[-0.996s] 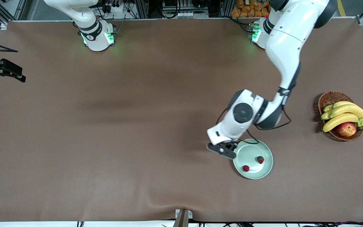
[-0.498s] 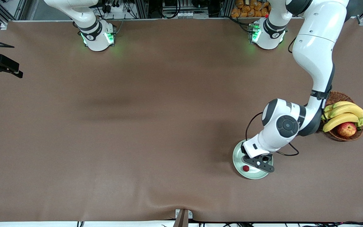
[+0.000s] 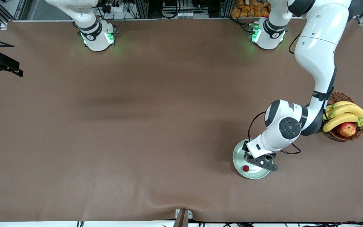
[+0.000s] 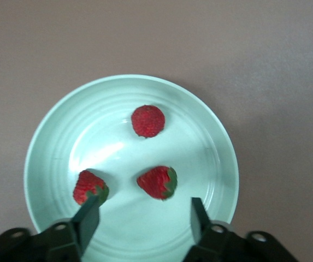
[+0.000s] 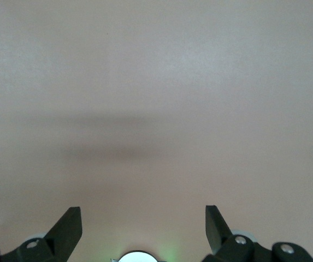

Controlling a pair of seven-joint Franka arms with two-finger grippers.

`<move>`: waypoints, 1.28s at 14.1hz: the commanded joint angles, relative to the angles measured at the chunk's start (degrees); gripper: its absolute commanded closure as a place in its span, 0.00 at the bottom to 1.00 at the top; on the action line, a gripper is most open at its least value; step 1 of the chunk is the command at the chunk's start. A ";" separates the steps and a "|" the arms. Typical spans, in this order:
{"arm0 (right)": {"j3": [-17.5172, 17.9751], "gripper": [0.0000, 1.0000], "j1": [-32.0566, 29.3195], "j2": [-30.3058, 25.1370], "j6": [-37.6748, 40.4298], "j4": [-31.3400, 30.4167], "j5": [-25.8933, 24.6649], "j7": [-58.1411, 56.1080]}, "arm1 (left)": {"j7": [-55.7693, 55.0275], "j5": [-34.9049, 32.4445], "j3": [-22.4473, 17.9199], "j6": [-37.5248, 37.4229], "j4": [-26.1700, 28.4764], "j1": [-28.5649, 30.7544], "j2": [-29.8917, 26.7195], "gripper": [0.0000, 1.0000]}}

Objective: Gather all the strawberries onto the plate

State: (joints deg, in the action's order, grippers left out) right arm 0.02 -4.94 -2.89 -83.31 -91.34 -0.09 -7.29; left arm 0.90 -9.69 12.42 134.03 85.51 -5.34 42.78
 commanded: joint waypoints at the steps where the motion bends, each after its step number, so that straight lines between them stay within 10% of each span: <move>1: 1.65 0.00 -1.39 -1.77 0.26 -1.21 0.09 1.66 | -0.99 -1.56 0.68 -1.67 -0.43 0.43 -1.73 0.00; 18: 0.94 0.00 -4.98 -0.45 1.31 2.22 6.32 7.38 | 15.36 -0.52 0.85 3.85 -2.37 8.31 -3.75 0.00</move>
State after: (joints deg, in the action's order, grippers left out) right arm 0.34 -6.69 -3.88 -82.36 -90.22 3.12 -0.51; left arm 14.04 -10.25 12.21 136.89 82.97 -0.46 40.27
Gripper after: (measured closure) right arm 0.000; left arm 0.000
